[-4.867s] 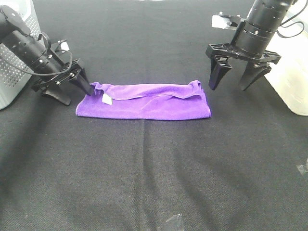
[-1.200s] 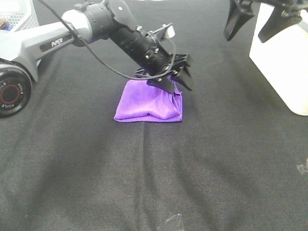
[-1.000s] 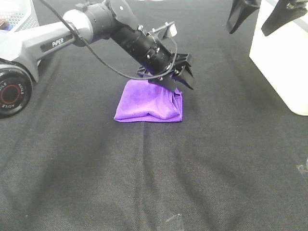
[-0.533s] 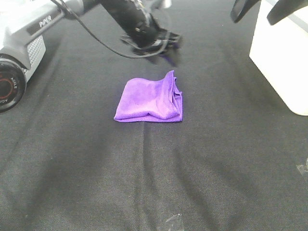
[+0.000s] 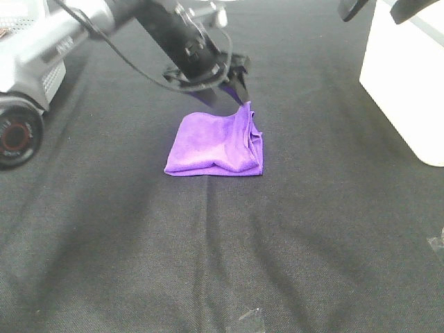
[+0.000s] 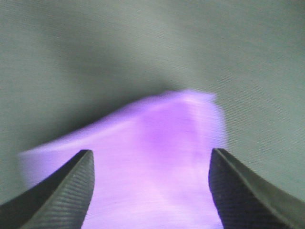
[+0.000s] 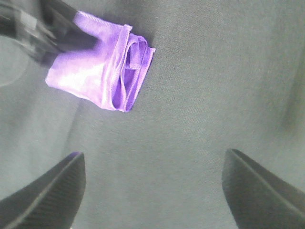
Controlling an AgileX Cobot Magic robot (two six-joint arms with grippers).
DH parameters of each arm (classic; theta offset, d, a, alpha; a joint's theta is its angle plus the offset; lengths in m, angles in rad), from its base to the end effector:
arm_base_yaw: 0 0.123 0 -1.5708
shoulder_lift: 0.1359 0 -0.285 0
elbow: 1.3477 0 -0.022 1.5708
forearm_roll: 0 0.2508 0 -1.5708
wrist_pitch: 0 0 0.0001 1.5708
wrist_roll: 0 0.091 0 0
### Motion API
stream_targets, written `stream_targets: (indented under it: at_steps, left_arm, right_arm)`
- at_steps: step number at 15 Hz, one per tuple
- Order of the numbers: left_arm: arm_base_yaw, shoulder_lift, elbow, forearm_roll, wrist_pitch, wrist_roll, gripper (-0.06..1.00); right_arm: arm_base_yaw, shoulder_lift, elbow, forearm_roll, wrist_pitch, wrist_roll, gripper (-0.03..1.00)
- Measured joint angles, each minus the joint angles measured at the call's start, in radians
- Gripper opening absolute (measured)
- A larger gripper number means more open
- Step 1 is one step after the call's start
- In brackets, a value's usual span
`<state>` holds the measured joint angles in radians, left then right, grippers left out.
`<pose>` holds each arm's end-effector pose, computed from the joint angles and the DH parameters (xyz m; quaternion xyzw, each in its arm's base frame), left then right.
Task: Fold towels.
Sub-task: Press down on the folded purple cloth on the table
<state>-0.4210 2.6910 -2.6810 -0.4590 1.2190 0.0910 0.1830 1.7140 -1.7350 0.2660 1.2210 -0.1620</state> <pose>0.4924 -0.2620 0.1785 0.2108 0.9283 -0.2563 0.1674 0.3551 0.0886 0.3672 -0.1499 0.9537 0.1340 0.2236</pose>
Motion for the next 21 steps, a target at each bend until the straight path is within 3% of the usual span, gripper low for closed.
stream_targets:
  at_steps: [2,4,7,9,11,13,18,21]
  left_arm:
    - [0.015,-0.017,0.000,0.031,0.004,-0.004,0.64]
    - [0.076,-0.079,0.000,0.104,0.005,-0.016,0.64]
    - [0.157,-0.169,0.000,0.153,0.006,-0.023,0.64]
    - [0.196,-0.237,0.000,0.172,0.007,-0.025,0.64]
    - [0.220,-0.297,0.000,0.193,0.007,-0.022,0.64]
    - [0.224,-0.333,0.000,0.220,0.007,-0.013,0.64]
    - [0.224,-0.333,0.000,0.221,0.007,0.002,0.64]
    - [0.224,-0.333,0.000,0.221,0.007,0.022,0.64]
  right_arm:
    - [0.000,0.026,0.000,0.086,0.000,-0.113,0.76]
    - [0.000,0.112,0.000,0.307,-0.001,-0.293,0.76]
    - [0.001,0.254,0.000,0.541,-0.012,-0.513,0.76]
    - [0.026,0.358,0.000,0.642,-0.051,-0.668,0.76]
    - [0.081,0.459,0.000,0.655,-0.098,-0.805,0.76]
    - [0.115,0.535,-0.008,0.644,-0.167,-0.860,0.76]
    - [0.114,0.692,-0.193,0.595,-0.212,-0.866,0.76]
    - [0.114,0.727,-0.225,0.470,-0.214,-0.851,0.76]
